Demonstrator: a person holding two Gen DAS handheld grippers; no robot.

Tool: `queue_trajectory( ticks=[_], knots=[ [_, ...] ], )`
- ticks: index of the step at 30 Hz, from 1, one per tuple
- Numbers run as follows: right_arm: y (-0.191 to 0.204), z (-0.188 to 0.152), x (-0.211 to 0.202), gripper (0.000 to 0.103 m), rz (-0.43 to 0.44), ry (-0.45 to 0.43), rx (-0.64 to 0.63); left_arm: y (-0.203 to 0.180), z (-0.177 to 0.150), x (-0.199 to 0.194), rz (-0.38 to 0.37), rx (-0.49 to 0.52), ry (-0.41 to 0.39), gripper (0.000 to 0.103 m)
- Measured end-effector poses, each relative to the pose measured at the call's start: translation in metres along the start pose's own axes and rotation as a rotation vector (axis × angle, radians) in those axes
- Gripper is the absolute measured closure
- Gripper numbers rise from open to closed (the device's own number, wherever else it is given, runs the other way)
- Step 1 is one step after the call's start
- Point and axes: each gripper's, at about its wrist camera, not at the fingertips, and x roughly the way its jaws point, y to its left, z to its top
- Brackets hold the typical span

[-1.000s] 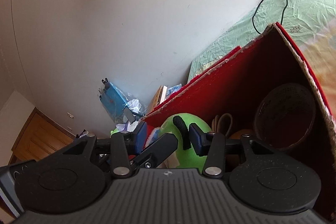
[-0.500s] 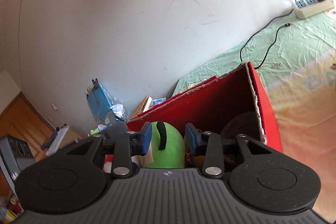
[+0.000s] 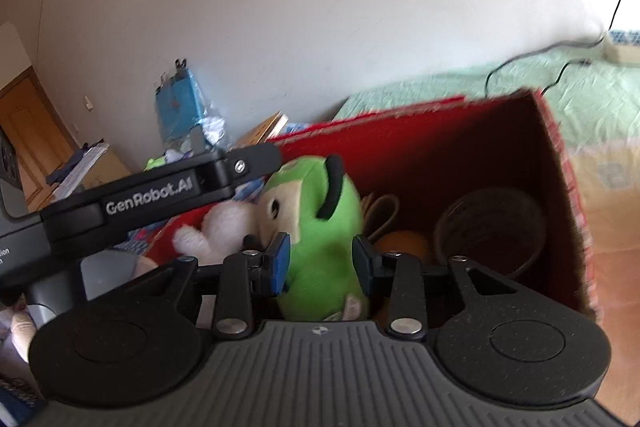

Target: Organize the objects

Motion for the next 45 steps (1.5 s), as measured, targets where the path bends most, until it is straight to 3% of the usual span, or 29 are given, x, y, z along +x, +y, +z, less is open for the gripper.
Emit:
queue_trajectory(
  ticks=[5, 12, 18, 25, 37, 45],
  knots=[
    [-0.004, -0.004, 0.008, 0.064, 0.109, 0.042, 0.083, -0.005, -0.001, 0.000, 0.024, 0.028, -0.006, 0.009],
    [0.012, -0.008, -0.004, 0.064, 0.039, -0.031, -0.040, -0.004, -0.001, 0.001, 0.019, 0.030, -0.004, 0.009],
    [0.016, -0.013, -0.027, 0.063, -0.071, -0.147, -0.114, -0.008, -0.003, -0.002, 0.035, 0.047, -0.023, 0.009],
    [0.006, -0.018, -0.052, 0.058, -0.087, -0.256, -0.113, -0.014, -0.007, -0.007, 0.054, 0.070, -0.053, 0.009],
    [0.009, -0.027, -0.062, 0.062, -0.108, -0.305, -0.185, -0.030, -0.015, -0.006, 0.011, 0.142, -0.032, 0.009],
    [0.012, -0.030, -0.062, 0.065, -0.147, -0.323, -0.240, -0.029, -0.019, 0.001, -0.002, 0.134, 0.007, 0.009]
  ],
)
